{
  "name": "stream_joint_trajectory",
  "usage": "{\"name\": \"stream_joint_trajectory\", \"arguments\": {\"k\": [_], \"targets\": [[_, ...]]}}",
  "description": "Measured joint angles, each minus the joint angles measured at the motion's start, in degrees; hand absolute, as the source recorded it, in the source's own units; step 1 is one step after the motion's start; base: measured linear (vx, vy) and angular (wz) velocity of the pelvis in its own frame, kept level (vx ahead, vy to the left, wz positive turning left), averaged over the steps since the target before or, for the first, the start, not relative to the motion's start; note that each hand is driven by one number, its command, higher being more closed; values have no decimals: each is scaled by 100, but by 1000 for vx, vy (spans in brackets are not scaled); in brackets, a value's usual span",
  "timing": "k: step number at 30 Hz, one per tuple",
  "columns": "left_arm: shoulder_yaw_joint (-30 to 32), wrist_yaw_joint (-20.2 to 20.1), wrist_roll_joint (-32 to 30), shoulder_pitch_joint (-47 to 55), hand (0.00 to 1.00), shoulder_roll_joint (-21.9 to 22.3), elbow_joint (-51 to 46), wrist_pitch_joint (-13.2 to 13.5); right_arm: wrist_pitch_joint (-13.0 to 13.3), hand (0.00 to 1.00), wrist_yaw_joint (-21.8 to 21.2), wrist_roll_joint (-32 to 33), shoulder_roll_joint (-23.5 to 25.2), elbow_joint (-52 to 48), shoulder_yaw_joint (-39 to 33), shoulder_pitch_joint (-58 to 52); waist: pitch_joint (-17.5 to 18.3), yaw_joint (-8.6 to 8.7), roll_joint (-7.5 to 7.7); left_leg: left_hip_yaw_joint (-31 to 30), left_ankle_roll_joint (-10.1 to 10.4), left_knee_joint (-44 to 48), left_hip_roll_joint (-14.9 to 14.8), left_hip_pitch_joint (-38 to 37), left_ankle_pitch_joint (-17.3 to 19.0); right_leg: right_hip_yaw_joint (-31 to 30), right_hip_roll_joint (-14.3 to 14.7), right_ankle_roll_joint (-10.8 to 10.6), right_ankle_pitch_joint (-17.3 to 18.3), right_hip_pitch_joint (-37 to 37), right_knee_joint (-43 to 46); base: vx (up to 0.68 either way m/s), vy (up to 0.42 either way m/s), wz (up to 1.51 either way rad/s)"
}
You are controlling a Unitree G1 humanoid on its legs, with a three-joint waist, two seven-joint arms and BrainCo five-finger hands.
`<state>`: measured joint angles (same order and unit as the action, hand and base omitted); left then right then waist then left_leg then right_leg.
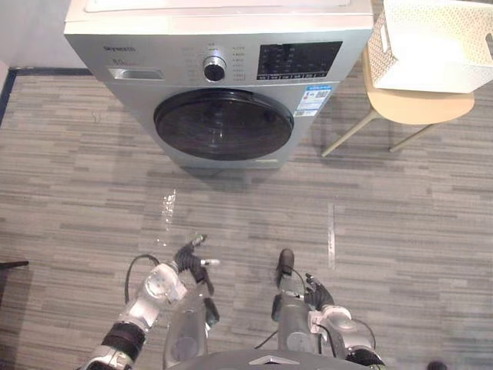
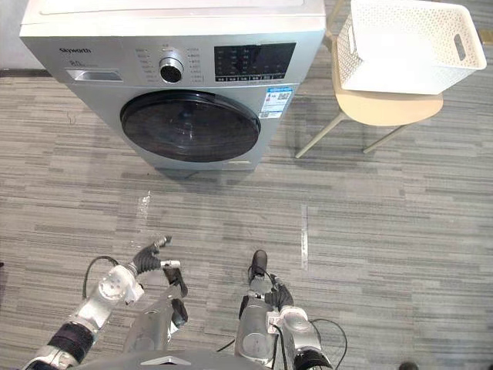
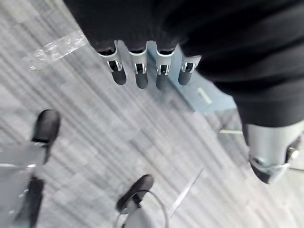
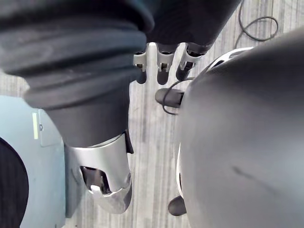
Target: Pick up the laundry basket with both hands and put the clothes into the washing machine.
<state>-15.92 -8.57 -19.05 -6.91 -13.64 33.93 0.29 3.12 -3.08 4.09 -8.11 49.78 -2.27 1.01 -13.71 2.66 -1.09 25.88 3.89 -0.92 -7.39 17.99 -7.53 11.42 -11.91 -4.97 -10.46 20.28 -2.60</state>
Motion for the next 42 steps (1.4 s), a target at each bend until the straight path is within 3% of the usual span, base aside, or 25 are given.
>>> {"name": "stream_joint_trajectory", "arguments": {"k": [3, 6, 9, 11, 13, 15, 16, 17, 18, 19, 21, 22, 23, 25, 27, 29, 30, 31, 32, 34, 35, 36, 37, 39, 42], "targets": [[430, 590, -136, -226, 0, 98, 42, -4, 22, 0, 121, 1, 1, -38, 38, 0, -1, 71, 2, -7, 8, 27, -32, -7, 4, 8, 26, 18, -15, -32, -36, 0, -15, -3], [939, 1042, 373, -215, 0, 219, 54, 145, 42, 0, 232, -4, 7, -36, 98, -8, -4, 62, -1, -124, 16, 330, -97, 93, 174, 94, 26, -74, 57, -121, -8, 19, -17, 16], [1020, 1087, 778, 78, 0, 333, 125, 213, 38, 0, 241, -6, -47, 51, 105, -6, -66, 27, -85, -526, -113, 1285, -289, 445, 616, 641, 8, -265, 365, -537, 159, 53, -16, 75], [969, 1085, 932, 263, 0, 371, 428, 262, 26, 0, 301, -2, -134, 160, 97, -70, -72, -95, -94, -131, -344, 1708, -342, 505, 796, 1161, -125, -397, 538, -998, 172, 105, 65, 128], [1227, 1091, 1126, 464, 0, 406, 915, 325, 0, 0, 435, 1, -168, 308, -192, -71, -51, -369, -52, -59, -580, 1864, -80, 504, 1059, 1598, -479, -631, 727, -1320, 314, 207, 182, 123], [1593, 1091, 1270, 892, 0, 566, 1235, 320, 0, 0, 478, -2, -189, 410, -471, -85, -33, -400, -86, -132, -637, 2253, 126, 410, 1596, 1766, -923, -864, 1002, -1471, 1118, 226, 221, 90], [1680, 1094, 1314, 1045, 0, 642, 1369, 314, -20, 0, 481, -2, -201, 450, -548, -89, -19, -405, -142, -237, -665, 2374, 206, 343, 1766, 1724, -1106, -851, 1033, -1449, 1559, 280, 318, 94], [1899, 1089, 1382, 1305, 0, 720, 1556, 258, -87, 0, 481, -2, -213, 468, -660, -128, -4, -394, -217, -441, -726, 2370, 413, 39, 1938, 1537, -1493, -496, 928, -1311, 2700, 332, 366, 77], [2007, 1099, 1397, 1434, 0, 715, 1584, 247, -87, 0, 475, 33, -174, 399, -754, -130, -14, -393, -238, -571, -764, 2315, 520, -242, 2029, 1137, -1670, 240, 798, -1002, 3599, 419, 409, 99], [2107, 1128, 1448, 1626, 0, 664, 1619, 210, -62, 0, 492, 0, -119, 320, -689, -73, -44, -395, -298, -864, -777, 2162, 643, -663, 2140, 358, -1416, 367, 1291, -546, 4954, 368, 301, 83], [2196, 1195, 1454, 1698, 0, 658, 1623, 208, -53, 0, 493, 7, -57, 280, -622, -67, -7, -355, -285, -1134, -857, 1923, 764, -1009, 2096, 76, -936, 217, 1845, -296, 5470, 394, 198, 103], [2250, 1206, 1514, 1709, 0, 684, 1624, 214, -55, 0, 489, 26, -8, 262, -543, -70, 42, -340, -227, -1405, -876, 1735, 916, -1196, 2084, -107, -499, 216, 2184, -25, 5402, 414, 130, 109], [2259, 1207, 1543, 1675, 0, 694, 1624, 216, -55, 0, 488, 28, 23, 253, -537, -69, 59, -324, -202, -1539, -879, 1657, 980, -1265, 2082, -226, -268, 203, 2307, 112, 5222, 418, 71, 126], [2289, 1207, 1546, 1444, 0, 838, 1630, 229, -37, 0, 481, 85, 107, 42, -602, -85, 130, -207, -148, -2176, -876, 1490, 1137, -1434, 2083, -1124, 781, 97, 2417, 638, 3999, 423, -11, 146], [2301, 1206, 1536, 1304, 0, 1075, 1622, 247, -39, 0, 479, 35, 52, 62, -591, -170, 131, -192, -181, -2702, -776, 1357, 1220, -1766, 2135, -2160, 1319, 40, 2050, 638, 2902, 466, -90, 171], [2390, 1211, 1457, 1331, 0, 1260, 1616, 273, -61, 0, 479, -50, 70, 64, -559, -496, 221, -184, -1, -3120, -475, 1431, 1366, -2197, 2332, -2489, 1205, 117, 1156, 385, 2242, 530, -177, 192], [2507, 1246, 1381, 1312, 0, 1411, 1625, 255, -59, 0, 493, -180, 19, 82, -555, -678, 315, -220, 0, -3263, -328, 1697, 1316, -2324, 2534, -2153, 1128, -36, 915, 346, 2561, 539, -258, 143], [2547, 1296, 1364, 1336, 0, 1458, 1585, 272, -82, 0, 486, -278, -15, 97, -542, -707, 382, -216, -82, -3238, -280, 1947, 1175, -2234, 2549, -1991, 1135, 119, 1041, 268, 2696, 609, -308, 175], [2588, 1334, 1321, 1331, 0, 1539, 1534, 279, -74, 0, 484, -461, -8, 72, -508, -782, 420, -200, -108, -3055, -259, 2882, 962, -1909, 2545, -1599, 1119, 243, 1481, -23, 2717, 449, -257, 137], [2794, 1344, 1325, 1336, 0, 1663, 1424, 274, -89, 0, 491, -508, -32, 72, -507, -789, 450, -232, -169, -2692, -185, 4236, 571, -1301, 2315, -1232, 1221, 403, 1687, -263, 2732, 361, -257, 101], [2933, 1347, 1326, 1340, 0, 1695, 1355, 271, -95, 0, 494, -558, -33, 71, -507, -795, 458, -288, -179, -2319, -214, 5140, 165, -916, 1918, -1021, 1315, 528, 1775, -473, 2684, 312, -227, 50], [2945, 1368, 1326, 1332, 0, 1685, 1354, 261, -100, 0, 501, -567, -29, 87, -507, -821, 457, -323, -178, -1990, -217, 5536, -175, -771, 1897, -893, 1389, 596, 1818, -661, 2598, 338, -233, 56], [2932, 1381, 1325, 1316, 0, 1667, 1346, 261, -109, 0, 503, -573, -2, 110, -515, -879, 473, -347, -152, -1535, -239, 5672, -544, -684, 1972, -749, 1404, 679, 1869, -970, 2406, 266, -174, 47], [2931, 1415, 1323, 1313, 0, 1676, 1357, 262, -112, 0, 507, -570, 25, 166, -594, -956, 472, -357, -98, -1135, -245, 5466, -729, -667, 2038, -603, 1336, 703, 1884, -1260, 2157, 205, -107, 53], [2929, 1428, 1322, 1282, 0, 1693, 1445, 265, -126, 0, 513, -555, 79, 315, -853, -998, 522, -320, -101, -317, -215, 4204, -720, -677, 2177, -290, 1071, 677, 1870, -1630, 1775, 171, 23, 65]]}}
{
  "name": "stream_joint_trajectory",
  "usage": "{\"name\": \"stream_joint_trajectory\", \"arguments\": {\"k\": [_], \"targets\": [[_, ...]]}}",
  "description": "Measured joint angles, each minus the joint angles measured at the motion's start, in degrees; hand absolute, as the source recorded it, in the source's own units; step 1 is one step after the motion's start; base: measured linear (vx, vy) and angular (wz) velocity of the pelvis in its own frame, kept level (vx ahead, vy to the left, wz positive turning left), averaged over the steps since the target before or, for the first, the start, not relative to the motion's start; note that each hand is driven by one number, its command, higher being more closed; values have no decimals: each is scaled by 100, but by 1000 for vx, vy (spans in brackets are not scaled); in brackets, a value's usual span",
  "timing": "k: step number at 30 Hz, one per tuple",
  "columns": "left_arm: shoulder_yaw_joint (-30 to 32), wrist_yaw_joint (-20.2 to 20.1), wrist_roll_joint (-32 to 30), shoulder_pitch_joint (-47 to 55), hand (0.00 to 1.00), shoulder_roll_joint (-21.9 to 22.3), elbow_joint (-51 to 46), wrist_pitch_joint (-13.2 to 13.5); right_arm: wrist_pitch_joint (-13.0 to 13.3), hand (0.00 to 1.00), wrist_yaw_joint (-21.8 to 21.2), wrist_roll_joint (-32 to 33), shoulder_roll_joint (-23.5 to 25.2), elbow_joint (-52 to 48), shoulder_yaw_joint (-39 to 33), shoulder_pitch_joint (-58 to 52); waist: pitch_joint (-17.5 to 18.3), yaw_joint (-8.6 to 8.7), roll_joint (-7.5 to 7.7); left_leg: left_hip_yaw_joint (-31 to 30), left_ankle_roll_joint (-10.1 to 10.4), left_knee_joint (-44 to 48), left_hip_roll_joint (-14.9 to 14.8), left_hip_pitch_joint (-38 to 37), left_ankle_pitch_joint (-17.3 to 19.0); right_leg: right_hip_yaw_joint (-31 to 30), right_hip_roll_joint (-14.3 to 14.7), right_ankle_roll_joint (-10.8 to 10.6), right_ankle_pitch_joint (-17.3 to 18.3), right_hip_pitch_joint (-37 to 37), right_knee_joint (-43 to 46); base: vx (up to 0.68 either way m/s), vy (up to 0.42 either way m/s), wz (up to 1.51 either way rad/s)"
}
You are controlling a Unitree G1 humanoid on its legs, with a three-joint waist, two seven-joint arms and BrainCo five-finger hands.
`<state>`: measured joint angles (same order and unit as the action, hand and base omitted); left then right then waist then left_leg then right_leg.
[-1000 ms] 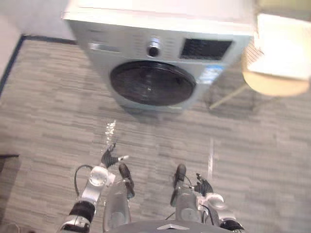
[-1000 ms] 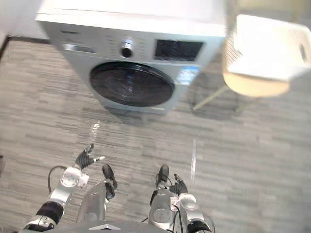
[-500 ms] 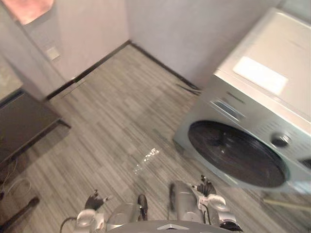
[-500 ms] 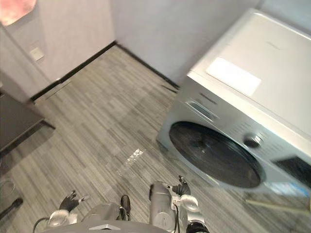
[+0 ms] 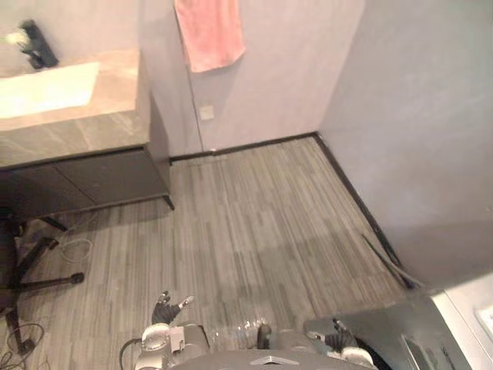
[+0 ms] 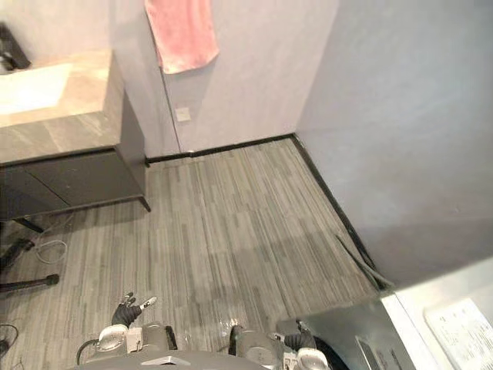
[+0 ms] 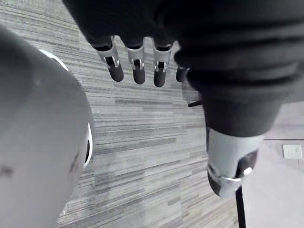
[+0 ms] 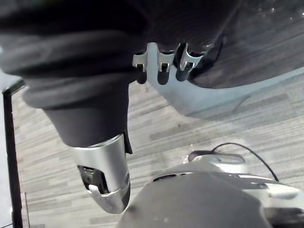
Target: Pick up the laundry basket with both hands and put the clothes into the washing machine.
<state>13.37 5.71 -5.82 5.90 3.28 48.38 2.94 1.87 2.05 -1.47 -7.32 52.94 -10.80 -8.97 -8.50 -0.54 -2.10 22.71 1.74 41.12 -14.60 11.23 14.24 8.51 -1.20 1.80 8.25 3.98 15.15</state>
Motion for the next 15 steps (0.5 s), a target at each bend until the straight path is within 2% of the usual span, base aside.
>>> {"name": "stream_joint_trajectory", "arguments": {"k": [1, 2, 3, 4, 7, 9, 15], "targets": [[-19, 1, 0, -43, 0, -4, 114, 1, 9, 0, -1, 3, 7, 104, -154, 63, 30, -26, -29, 158, 111, -1298, 234, -136, -184, 73, -108, -97, 8, 9, -46, 111, 112, 50], [-39, -1, 0, -50, 0, -9, 189, 5, 11, 0, -3, 3, -26, 172, -184, 90, 51, -56, -83, 144, 114, -1835, 310, -195, -426, 70, -90, -141, 28, 37, -39, 92, 141, 14], [-62, -18, 2, -60, 0, -63, 326, -3, 1, 0, -5, 3, -40, 268, -250, 161, 126, -83, -144, 85, -19, -2374, 415, -282, -888, -14, -72, -257, 105, 116, 55, 83, 110, -8], [-62, -18, 3, -62, 0, -140, 404, -1, -35, 0, -8, 3, 2, 294, -295, 160, 173, -76, -26, 57, -33, -2660, 591, -408, -993, -45, -179, -325, 109, 108, 33, 84, 77, -6], [-256, -32, 2, -50, 0, -366, 505, -3, -43, 0, -6, 2, 123, 324, -280, 154, 317, 10, 191, 78, -144, -3275, 958, -631, -1196, -54, -360, -455, 41, 42, -231, 102, 86, 8], [-416, -77, 20, -47, 0, -440, 507, 4, -43, 0, -6, 7, 141, 322, -213, 176, 354, 26, 241, 78, -219, -3650, 1141, -774, -1373, -66, -431, -525, -59, -42, -475, 80, 107, 1], [-788, -90, 221, -52, 0, -511, 404, 226, 34, 0, -2, 111, 115, 319, 65, 252, 386, 45, 244, -130, -306, -4198, 1413, -958, -1686, 17, -481, -570, -326, -322, -1026, 46, 84, 8]]}}
